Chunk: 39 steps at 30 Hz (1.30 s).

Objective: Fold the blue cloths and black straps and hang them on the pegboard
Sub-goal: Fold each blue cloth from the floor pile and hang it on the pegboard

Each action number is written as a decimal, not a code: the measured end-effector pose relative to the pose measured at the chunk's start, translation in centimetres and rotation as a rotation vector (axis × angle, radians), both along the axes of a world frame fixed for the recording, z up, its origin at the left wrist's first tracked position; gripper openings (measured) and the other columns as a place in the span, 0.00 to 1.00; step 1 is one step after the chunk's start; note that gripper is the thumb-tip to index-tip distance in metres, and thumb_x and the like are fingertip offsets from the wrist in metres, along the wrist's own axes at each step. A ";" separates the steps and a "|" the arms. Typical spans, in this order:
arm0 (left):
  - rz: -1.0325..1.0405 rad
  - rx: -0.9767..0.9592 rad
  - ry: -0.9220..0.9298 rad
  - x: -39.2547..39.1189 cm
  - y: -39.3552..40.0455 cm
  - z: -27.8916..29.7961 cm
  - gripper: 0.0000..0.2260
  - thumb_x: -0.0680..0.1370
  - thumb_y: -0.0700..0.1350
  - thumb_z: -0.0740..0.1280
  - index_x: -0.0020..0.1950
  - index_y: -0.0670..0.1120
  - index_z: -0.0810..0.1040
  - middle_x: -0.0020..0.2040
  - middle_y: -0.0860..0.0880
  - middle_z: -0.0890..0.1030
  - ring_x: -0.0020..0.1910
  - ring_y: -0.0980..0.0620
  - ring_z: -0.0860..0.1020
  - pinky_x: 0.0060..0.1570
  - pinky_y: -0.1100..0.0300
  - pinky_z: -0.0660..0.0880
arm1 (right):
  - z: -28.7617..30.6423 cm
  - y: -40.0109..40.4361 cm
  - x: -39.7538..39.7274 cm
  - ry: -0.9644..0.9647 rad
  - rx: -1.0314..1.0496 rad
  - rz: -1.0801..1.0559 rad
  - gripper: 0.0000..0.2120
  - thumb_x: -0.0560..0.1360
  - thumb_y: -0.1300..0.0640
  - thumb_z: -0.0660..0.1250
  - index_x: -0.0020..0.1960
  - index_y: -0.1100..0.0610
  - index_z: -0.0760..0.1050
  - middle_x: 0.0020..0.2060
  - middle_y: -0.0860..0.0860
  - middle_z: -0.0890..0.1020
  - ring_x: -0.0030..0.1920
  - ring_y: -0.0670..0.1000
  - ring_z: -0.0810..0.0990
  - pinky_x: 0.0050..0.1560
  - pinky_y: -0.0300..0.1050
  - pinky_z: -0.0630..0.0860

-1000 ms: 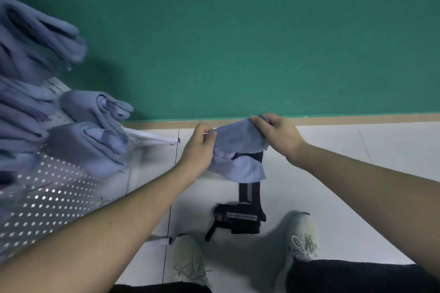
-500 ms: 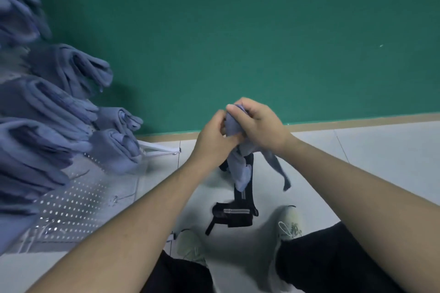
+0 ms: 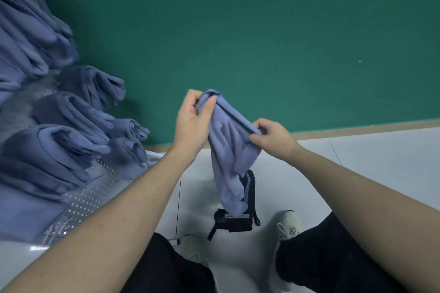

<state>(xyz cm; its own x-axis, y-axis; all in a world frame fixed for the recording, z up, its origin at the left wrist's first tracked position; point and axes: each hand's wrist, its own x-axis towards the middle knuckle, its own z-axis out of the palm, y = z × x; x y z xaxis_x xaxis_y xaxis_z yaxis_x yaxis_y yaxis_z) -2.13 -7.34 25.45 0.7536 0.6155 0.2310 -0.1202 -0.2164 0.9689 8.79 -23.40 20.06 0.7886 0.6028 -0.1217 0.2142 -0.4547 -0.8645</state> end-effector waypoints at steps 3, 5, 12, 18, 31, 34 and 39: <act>0.058 0.052 0.020 -0.7 1.4 1.0 0.10 0.82 0.43 0.66 0.42 0.52 0.71 0.35 0.63 0.73 0.37 0.63 0.70 0.42 0.67 0.69 | 0.5 -1.1 0.5 0.043 0.020 -0.073 0.04 0.76 0.56 0.70 0.43 0.53 0.76 0.37 0.51 0.78 0.38 0.50 0.74 0.42 0.45 0.70; 0.094 0.077 0.048 -1.3 2.2 1.3 0.10 0.82 0.43 0.65 0.42 0.51 0.70 0.36 0.60 0.73 0.36 0.64 0.69 0.41 0.69 0.68 | 1.7 -1.7 0.8 0.035 0.015 -0.118 0.09 0.76 0.52 0.71 0.44 0.56 0.74 0.36 0.50 0.76 0.37 0.49 0.72 0.40 0.45 0.68; 0.170 0.019 0.107 -2.2 2.3 1.3 0.03 0.81 0.46 0.68 0.48 0.49 0.78 0.42 0.58 0.81 0.39 0.66 0.77 0.45 0.69 0.74 | 7.0 -0.6 0.8 0.322 0.195 -0.204 0.08 0.75 0.50 0.72 0.44 0.53 0.76 0.42 0.50 0.85 0.41 0.52 0.81 0.41 0.44 0.76; 0.165 -0.295 0.081 -1.3 0.1 2.5 0.03 0.79 0.45 0.71 0.45 0.49 0.82 0.43 0.52 0.85 0.41 0.55 0.81 0.45 0.52 0.79 | 9.1 2.7 -1.0 0.439 0.318 -0.106 0.02 0.77 0.56 0.67 0.45 0.53 0.76 0.41 0.52 0.85 0.41 0.52 0.82 0.46 0.45 0.75; -0.049 -0.150 0.055 -2.0 -3.4 2.8 0.10 0.80 0.42 0.70 0.56 0.56 0.77 0.52 0.60 0.85 0.52 0.65 0.82 0.49 0.70 0.76 | 11.8 5.2 -3.2 0.138 0.381 0.111 0.13 0.81 0.50 0.65 0.38 0.51 0.76 0.35 0.45 0.78 0.36 0.43 0.74 0.42 0.39 0.70; 0.040 -0.221 0.035 -1.5 -3.1 2.5 0.07 0.81 0.40 0.66 0.51 0.52 0.80 0.48 0.54 0.86 0.48 0.57 0.83 0.50 0.61 0.79 | 11.6 5.1 -3.4 0.075 0.420 0.127 0.16 0.81 0.50 0.66 0.35 0.51 0.73 0.31 0.43 0.75 0.35 0.43 0.71 0.40 0.38 0.68; 0.069 -0.612 -0.066 -0.7 -1.3 3.5 0.05 0.84 0.43 0.62 0.54 0.47 0.78 0.47 0.49 0.84 0.45 0.55 0.84 0.45 0.58 0.82 | 6.9 2.9 -1.8 0.097 0.460 0.126 0.14 0.75 0.49 0.72 0.55 0.50 0.71 0.52 0.46 0.77 0.47 0.47 0.76 0.52 0.38 0.73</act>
<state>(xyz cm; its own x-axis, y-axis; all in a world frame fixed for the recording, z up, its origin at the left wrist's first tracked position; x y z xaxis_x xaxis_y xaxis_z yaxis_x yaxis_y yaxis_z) -2.85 -8.60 28.97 0.7035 0.6979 -0.1343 -0.1900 0.3669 0.9107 6.97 -20.47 26.92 0.7041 0.7014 0.1111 0.1518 0.0041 -0.9884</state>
